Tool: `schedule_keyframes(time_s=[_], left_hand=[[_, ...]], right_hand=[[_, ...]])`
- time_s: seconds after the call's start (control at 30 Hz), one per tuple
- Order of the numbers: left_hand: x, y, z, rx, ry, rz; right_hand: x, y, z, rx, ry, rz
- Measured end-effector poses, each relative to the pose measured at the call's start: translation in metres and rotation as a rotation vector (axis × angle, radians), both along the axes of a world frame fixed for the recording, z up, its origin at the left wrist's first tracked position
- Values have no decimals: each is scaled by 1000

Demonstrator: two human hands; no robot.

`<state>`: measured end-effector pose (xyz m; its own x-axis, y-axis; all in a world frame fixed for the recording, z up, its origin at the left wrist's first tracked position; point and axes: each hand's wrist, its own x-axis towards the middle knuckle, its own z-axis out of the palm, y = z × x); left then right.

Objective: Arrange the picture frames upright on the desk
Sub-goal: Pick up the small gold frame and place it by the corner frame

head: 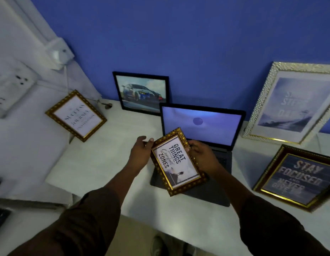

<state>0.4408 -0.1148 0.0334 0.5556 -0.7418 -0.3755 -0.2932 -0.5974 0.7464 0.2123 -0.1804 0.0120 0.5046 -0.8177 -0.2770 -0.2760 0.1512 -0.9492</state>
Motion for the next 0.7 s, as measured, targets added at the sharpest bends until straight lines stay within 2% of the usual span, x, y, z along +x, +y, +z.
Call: schedule_keyframes(time_s=[0.07,0.23,0.47,0.53,0.63,0.7], left_hand=[[22,9,19,-39,-28,-36],[64,41,45,-41,137,-166],[113,92,39,-167,199,80],[127,101,33,-197,244,196],[161,113,25,-233,335,353],[178,114,24,-267,409,408]], right_hand=[[17,-10,16,-38,-11,98],[77,-23,48,-99,23,302],[149,-23,70,-273,260,435],[155,-26,70,-186,235,364],[176,-21,72,166,87,165],[194,-13,71,263,83,110]])
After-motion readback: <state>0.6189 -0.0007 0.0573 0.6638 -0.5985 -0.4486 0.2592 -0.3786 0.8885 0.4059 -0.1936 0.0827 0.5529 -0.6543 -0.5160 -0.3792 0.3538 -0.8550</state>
